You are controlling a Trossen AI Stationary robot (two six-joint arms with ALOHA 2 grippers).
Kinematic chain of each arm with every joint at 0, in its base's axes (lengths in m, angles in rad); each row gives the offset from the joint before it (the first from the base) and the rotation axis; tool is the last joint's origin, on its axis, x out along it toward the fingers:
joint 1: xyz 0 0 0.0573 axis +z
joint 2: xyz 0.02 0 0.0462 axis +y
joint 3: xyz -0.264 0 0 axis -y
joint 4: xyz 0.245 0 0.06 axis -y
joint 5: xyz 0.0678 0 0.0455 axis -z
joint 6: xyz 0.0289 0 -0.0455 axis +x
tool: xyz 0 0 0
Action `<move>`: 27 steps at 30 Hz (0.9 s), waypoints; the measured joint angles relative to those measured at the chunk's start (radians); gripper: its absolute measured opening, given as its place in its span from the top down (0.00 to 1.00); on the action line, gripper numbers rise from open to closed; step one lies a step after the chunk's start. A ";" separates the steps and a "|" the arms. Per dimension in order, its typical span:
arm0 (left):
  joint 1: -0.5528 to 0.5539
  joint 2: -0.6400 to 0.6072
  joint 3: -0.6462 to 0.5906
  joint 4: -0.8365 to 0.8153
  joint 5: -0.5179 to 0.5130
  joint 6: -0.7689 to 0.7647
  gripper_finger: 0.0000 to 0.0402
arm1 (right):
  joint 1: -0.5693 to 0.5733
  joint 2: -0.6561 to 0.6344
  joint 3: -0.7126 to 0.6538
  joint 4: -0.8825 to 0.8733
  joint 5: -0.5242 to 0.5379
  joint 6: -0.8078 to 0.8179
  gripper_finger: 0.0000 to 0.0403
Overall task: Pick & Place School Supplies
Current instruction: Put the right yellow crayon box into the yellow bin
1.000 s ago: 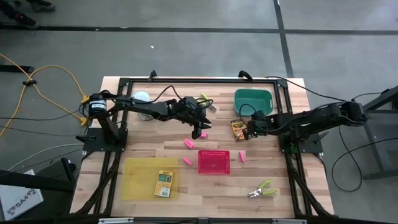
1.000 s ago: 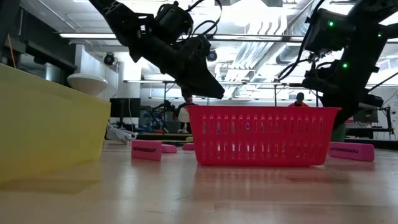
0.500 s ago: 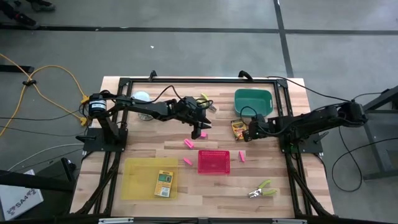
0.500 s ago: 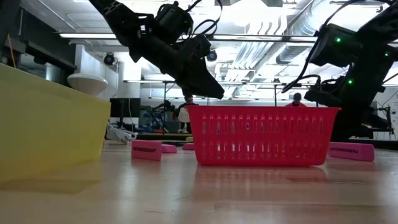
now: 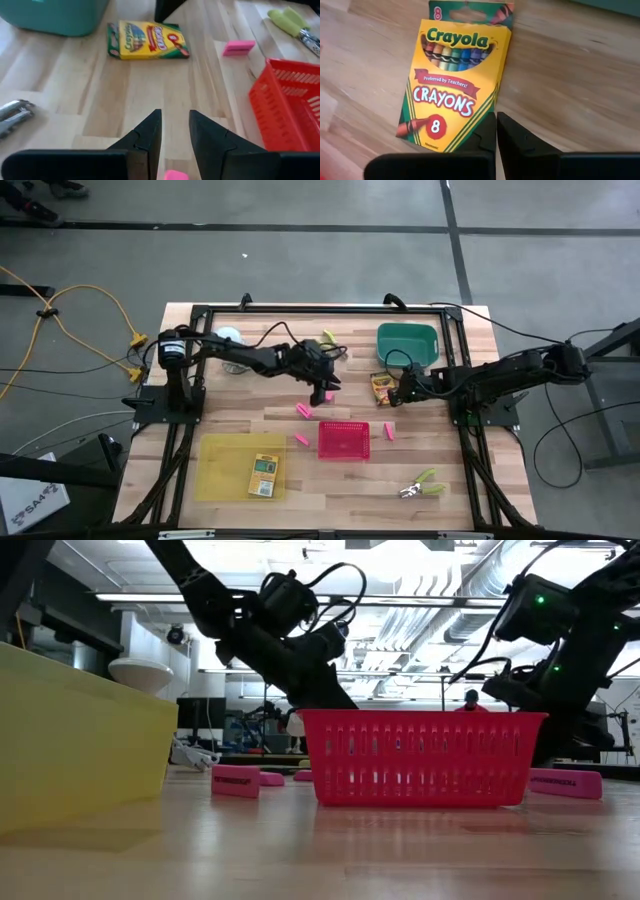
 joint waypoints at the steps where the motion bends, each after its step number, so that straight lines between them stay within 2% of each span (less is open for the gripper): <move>1: 0.004 0.000 0.000 0.005 0.000 0.006 0.77 | 0.000 0.000 0.000 0.004 0.000 0.000 0.99; 11: 0.010 0.043 0.002 0.064 0.028 0.031 0.77 | 0.000 0.002 0.000 0.030 -0.011 0.003 0.99; 14: 0.010 0.071 0.007 0.087 0.065 0.016 0.77 | 0.000 0.021 0.001 0.035 -0.012 0.007 0.99; 22: 0.010 0.083 0.033 0.091 0.066 0.028 0.77 | 0.000 0.108 0.005 0.118 -0.012 0.008 0.99; 27: 0.010 0.083 0.035 0.090 0.066 0.028 0.77 | 0.000 0.118 0.003 0.170 -0.013 0.003 1.00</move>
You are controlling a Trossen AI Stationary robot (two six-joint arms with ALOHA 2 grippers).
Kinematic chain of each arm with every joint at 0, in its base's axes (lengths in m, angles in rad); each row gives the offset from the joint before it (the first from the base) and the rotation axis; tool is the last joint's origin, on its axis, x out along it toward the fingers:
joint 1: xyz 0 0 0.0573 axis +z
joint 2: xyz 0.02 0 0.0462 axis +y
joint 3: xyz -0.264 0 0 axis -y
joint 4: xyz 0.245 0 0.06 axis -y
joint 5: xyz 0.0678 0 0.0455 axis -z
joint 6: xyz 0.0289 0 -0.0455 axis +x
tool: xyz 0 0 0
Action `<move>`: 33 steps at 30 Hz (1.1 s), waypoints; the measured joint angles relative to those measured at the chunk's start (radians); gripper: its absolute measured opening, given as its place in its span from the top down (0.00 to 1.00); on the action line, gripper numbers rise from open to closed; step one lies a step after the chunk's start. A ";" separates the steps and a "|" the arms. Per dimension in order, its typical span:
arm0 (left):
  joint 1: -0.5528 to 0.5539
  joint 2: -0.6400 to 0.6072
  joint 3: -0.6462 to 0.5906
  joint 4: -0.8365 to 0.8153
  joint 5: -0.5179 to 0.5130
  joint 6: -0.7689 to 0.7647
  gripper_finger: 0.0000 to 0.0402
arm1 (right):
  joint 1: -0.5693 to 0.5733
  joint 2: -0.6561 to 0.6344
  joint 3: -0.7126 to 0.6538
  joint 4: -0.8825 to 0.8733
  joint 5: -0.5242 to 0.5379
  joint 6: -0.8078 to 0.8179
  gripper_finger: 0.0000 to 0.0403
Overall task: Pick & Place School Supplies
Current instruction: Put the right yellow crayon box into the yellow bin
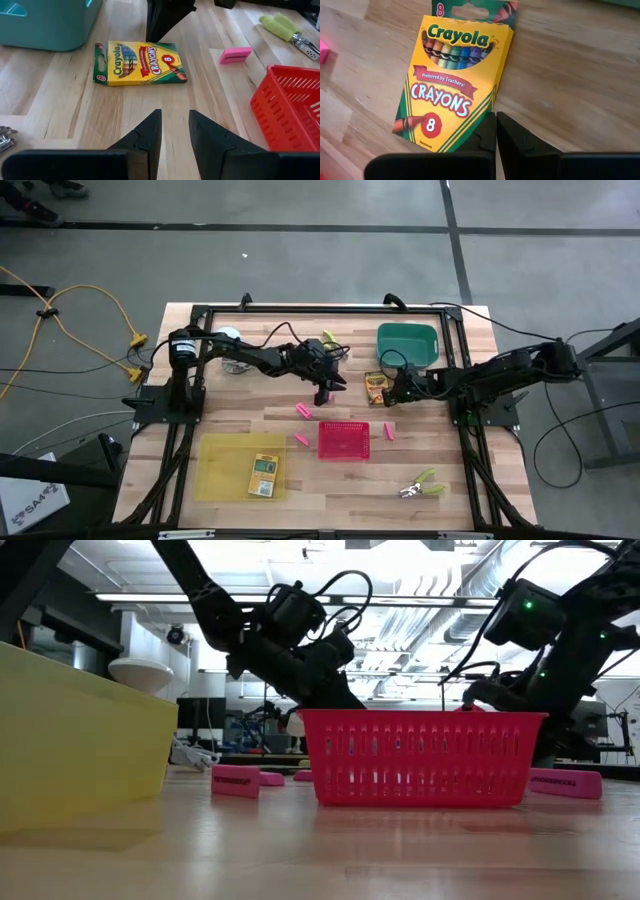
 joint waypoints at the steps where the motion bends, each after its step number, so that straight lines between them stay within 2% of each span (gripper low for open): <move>1: 0.000 0.000 0.000 0.000 0.000 0.000 0.77 | 0.000 0.000 0.000 0.006 -0.001 0.000 1.00; 11: 0.000 0.082 0.019 0.015 -0.003 -0.030 0.77 | -0.001 0.002 -0.002 0.033 -0.011 0.000 1.00; 17: -0.001 0.085 0.049 0.023 -0.029 -0.058 0.77 | 0.000 0.003 -0.003 0.058 -0.025 0.002 1.00; 27: -0.001 0.085 0.060 0.046 -0.027 -0.372 0.77 | 0.001 0.002 -0.003 0.096 -0.017 -0.003 1.00; 33: -0.001 0.085 0.060 0.085 -0.034 -0.635 0.77 | 0.001 0.002 -0.003 0.094 -0.014 -0.020 1.00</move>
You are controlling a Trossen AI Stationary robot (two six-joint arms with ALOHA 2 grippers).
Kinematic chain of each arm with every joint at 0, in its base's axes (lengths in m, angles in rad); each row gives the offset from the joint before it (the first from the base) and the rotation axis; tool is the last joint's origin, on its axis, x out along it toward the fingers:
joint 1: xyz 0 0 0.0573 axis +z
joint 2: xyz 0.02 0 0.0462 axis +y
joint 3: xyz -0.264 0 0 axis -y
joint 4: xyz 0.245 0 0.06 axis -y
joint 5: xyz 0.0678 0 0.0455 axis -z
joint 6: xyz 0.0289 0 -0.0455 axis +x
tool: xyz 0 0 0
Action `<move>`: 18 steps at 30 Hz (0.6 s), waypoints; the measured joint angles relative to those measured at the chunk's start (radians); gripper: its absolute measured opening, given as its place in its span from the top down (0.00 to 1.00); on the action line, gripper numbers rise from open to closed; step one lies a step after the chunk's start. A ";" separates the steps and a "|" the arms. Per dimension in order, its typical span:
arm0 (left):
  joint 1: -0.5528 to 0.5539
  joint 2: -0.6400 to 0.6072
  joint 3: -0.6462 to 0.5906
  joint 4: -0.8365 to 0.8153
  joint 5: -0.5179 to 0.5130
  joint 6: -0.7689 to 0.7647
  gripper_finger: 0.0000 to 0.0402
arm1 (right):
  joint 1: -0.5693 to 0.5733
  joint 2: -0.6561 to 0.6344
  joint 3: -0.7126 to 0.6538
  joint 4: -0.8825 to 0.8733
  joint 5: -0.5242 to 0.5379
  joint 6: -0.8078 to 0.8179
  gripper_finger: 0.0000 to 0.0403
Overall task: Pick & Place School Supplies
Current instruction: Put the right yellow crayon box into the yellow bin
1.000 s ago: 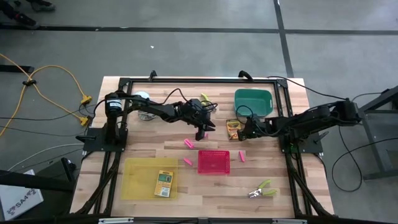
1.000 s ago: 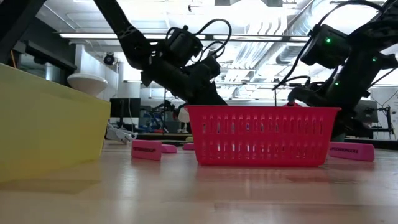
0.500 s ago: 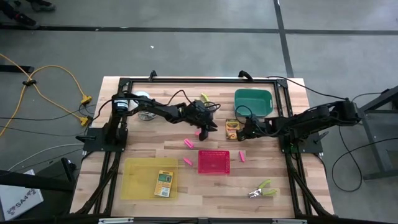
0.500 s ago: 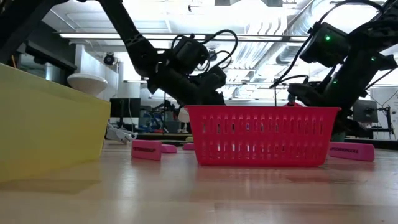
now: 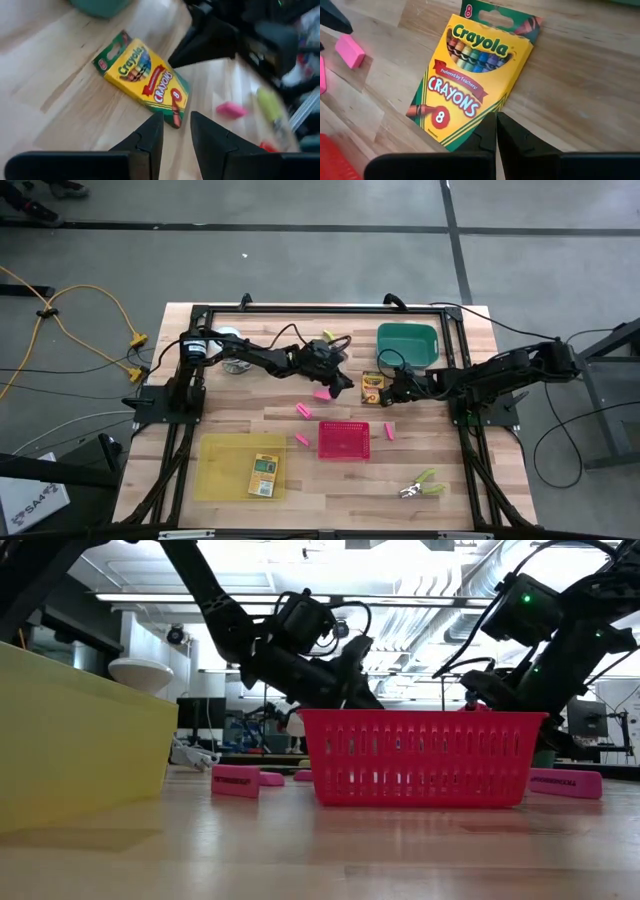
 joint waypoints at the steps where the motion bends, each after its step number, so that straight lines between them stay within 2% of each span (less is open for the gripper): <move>1: 0.001 0.000 0.000 -0.002 -0.007 -0.052 0.77 | 0.000 0.000 0.000 -0.001 0.000 -0.002 1.00; 11: 0.039 0.001 0.000 -0.004 -0.024 -0.377 0.77 | 0.000 -0.001 0.000 -0.031 0.000 -0.025 1.00; 18: 0.043 0.032 0.011 0.025 0.066 -0.543 0.77 | 0.000 -0.001 0.000 -0.037 0.003 -0.039 1.00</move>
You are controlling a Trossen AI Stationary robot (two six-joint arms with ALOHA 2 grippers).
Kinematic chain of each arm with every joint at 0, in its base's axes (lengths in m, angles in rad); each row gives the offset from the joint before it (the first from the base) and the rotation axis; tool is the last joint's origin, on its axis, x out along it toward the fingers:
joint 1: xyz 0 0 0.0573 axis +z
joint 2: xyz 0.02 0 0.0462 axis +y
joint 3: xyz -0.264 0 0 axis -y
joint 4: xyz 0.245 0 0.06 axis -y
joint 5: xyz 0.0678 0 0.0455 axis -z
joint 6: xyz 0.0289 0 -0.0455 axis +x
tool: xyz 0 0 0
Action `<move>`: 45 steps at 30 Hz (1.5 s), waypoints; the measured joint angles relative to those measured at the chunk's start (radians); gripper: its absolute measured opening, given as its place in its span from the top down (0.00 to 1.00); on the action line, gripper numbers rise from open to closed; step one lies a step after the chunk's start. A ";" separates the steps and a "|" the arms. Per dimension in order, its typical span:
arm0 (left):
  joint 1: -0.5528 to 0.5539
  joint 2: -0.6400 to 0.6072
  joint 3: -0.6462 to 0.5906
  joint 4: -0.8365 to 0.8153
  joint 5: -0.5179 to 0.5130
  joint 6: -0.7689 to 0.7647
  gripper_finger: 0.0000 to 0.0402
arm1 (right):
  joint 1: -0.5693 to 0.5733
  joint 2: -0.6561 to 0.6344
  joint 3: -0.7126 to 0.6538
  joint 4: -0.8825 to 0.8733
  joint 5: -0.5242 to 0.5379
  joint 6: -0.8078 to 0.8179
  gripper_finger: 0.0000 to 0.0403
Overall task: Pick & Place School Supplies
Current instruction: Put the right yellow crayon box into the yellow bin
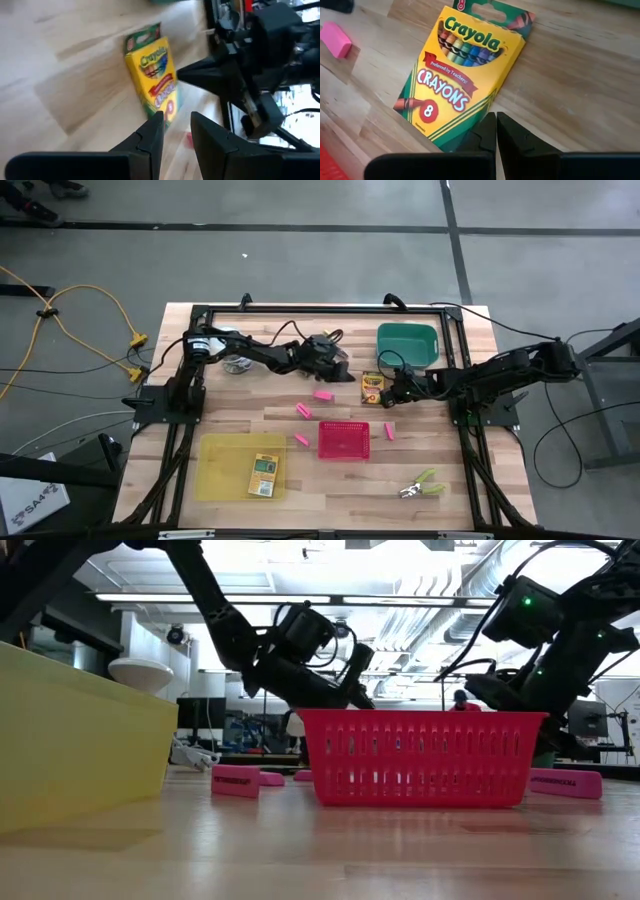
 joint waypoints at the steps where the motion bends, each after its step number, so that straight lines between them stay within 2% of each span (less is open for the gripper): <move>1: 0.000 0.008 0.004 -0.004 0.011 -0.020 0.77 | 0.000 0.000 0.000 -0.003 0.000 0.000 1.00; 3: 0.000 0.034 0.034 0.000 0.011 -0.039 0.77 | 0.000 0.000 0.000 -0.013 0.001 -0.002 1.00; 9: -0.004 0.103 0.178 -0.155 0.050 -0.039 0.77 | 0.000 -0.002 0.002 -0.041 0.005 -0.004 1.00; 12: -0.011 0.115 0.239 -0.244 0.033 -0.028 0.77 | 0.000 -0.002 0.002 -0.043 0.006 -0.017 1.00; 15: -0.018 0.123 0.279 -0.306 -0.047 0.000 0.77 | -0.005 -0.002 0.002 -0.043 0.005 -0.017 1.00; 24: -0.030 0.158 0.299 -0.341 -0.094 -0.043 0.77 | -0.012 -0.001 0.002 -0.043 -0.002 -0.024 1.00; 45: -0.031 0.160 0.297 -0.369 -0.100 -0.055 0.77 | -0.012 0.001 0.000 0.050 -0.045 -0.051 1.00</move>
